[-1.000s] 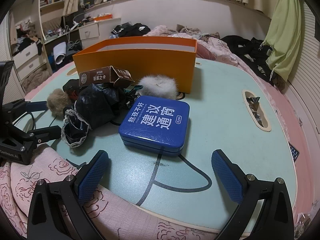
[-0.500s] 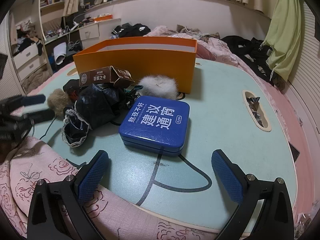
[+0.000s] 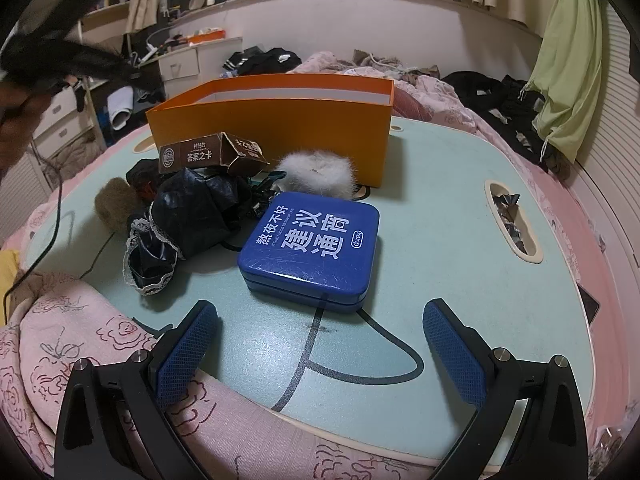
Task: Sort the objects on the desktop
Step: 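Reach into the box and grasp the clear plastic wrap with the left gripper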
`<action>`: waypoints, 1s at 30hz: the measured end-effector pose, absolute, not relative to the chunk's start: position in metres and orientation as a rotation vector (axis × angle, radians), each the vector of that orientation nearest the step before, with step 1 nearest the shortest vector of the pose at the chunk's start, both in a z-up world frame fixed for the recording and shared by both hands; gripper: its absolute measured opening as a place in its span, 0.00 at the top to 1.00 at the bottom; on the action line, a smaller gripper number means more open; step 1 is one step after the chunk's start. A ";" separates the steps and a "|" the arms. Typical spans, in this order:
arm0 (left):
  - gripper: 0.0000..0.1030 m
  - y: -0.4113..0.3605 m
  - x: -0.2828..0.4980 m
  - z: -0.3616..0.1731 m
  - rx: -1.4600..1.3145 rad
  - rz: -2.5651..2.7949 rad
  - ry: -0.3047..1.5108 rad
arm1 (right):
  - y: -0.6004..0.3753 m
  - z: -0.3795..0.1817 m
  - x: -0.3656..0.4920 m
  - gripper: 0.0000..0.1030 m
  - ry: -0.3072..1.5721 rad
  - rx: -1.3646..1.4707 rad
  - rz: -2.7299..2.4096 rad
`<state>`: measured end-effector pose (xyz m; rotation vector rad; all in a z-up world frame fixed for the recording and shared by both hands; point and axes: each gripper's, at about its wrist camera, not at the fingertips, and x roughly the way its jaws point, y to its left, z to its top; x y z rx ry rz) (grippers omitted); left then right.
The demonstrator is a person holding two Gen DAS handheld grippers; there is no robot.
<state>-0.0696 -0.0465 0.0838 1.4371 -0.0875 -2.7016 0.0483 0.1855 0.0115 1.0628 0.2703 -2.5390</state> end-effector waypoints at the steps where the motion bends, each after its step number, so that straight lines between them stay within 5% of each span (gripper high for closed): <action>1: 0.85 -0.047 -0.081 0.083 1.487 -2.700 -0.044 | 0.185 0.012 0.048 0.00 0.270 1.063 -2.539; 5: 0.85 -0.047 -0.114 0.074 1.670 -2.620 0.054 | 0.186 0.012 0.049 0.00 0.268 1.062 -2.539; 18: 0.81 -0.021 -0.151 0.024 1.733 -2.374 -0.290 | 0.186 0.012 0.049 0.00 0.268 1.062 -2.540; 30: 0.80 -0.025 -0.151 0.024 1.624 -2.419 -0.299 | 0.189 0.011 0.049 0.00 0.268 1.061 -2.540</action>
